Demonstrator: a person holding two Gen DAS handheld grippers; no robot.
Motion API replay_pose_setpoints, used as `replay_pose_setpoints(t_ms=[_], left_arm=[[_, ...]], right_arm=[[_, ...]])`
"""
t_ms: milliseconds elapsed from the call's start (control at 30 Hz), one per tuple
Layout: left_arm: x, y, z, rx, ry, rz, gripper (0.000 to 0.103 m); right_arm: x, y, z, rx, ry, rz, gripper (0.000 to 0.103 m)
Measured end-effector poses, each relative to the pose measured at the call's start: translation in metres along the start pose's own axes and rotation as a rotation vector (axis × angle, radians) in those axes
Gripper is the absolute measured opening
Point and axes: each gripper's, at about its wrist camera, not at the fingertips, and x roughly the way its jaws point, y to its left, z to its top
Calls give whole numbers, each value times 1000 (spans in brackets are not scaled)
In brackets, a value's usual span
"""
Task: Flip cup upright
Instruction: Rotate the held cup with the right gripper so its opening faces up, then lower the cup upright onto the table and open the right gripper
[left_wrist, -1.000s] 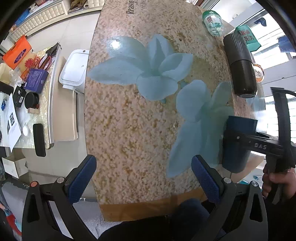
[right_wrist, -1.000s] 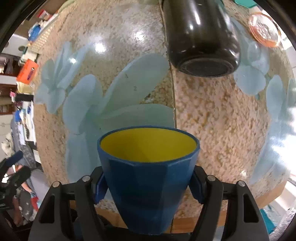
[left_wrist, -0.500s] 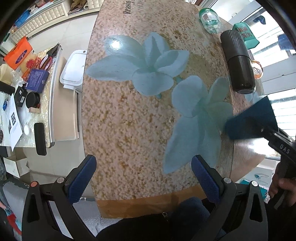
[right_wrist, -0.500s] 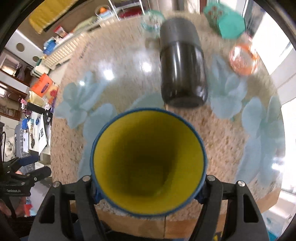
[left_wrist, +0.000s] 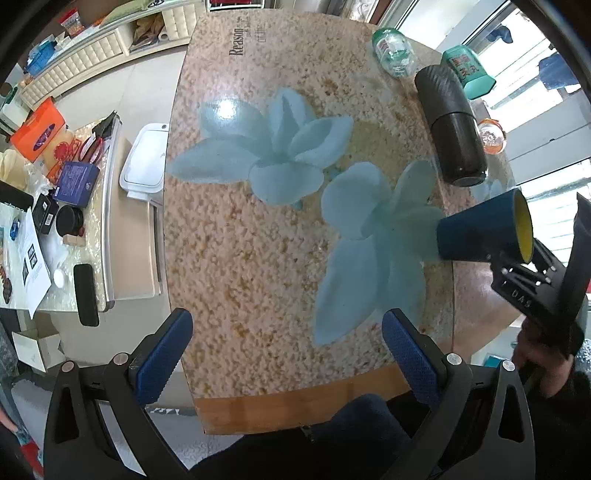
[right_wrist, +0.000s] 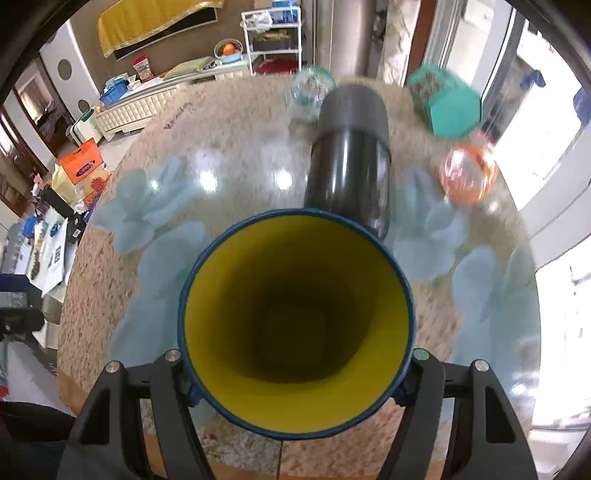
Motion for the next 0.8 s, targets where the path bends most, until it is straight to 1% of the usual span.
replay_pose_setpoints(t_ms=[167,433,500,533,567,800], left_arm=[[4,-2,-3,0,20,0,103],[2,-2,-6,-14,10,-8,103],[1,-1,-6,-19,9,-8,103],[1,-1,-6,-21,8,-9,103],[1,-1,-6,-22,8,-9,103],[-5,-1,-4,-24,-8,-8,103]], right_arm=[[-3,3,-1,-15,-4,-3,70],[-6,0,-4,7,-4,18,70],[-6,1,-4,-3,-4,3,80],[-7,2,-4,-4,-8,7,89],[-8,2,-4,1,-16,17,94],[-20,-3,1,26,-61,52,95]])
